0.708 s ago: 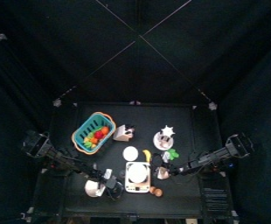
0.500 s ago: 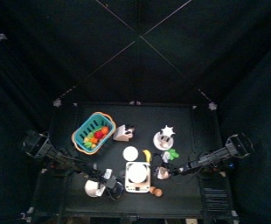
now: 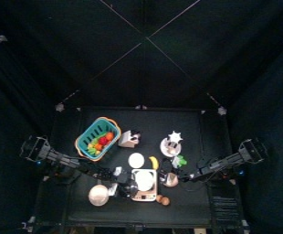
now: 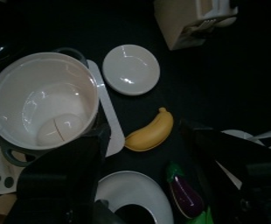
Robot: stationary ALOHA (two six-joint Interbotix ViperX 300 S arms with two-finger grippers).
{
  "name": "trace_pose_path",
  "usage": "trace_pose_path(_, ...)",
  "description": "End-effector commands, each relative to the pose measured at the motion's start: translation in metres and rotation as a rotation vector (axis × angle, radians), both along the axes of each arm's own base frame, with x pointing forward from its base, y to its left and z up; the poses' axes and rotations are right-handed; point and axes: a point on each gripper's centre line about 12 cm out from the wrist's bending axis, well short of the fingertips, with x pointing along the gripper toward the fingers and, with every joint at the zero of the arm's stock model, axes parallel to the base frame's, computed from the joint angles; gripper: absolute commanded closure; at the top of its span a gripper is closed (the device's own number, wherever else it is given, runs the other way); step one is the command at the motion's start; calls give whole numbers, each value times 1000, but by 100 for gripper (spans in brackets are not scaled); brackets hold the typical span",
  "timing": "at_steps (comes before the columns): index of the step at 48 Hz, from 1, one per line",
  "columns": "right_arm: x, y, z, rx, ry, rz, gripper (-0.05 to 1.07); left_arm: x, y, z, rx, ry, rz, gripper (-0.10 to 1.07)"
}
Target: Place pot lid onto pot
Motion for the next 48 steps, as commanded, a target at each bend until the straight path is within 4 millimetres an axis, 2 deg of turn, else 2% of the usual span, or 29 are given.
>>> trace_pose_path(1,-3,-4,8,13,-21,-23,7,15,8,20,5,-43,11,40)
trace_pose_path(10,-8,-7,5,23,-7,-53,7,33,14,26,39,-25,-12,40)
trace_pose_path(28,-12,-10,-1,29,15,-71,7,73,14,14,167,53,-110,40)
trace_pose_path(48,-14,-10,-4,39,25,-76,7,95,15,-2,208,112,-142,40)
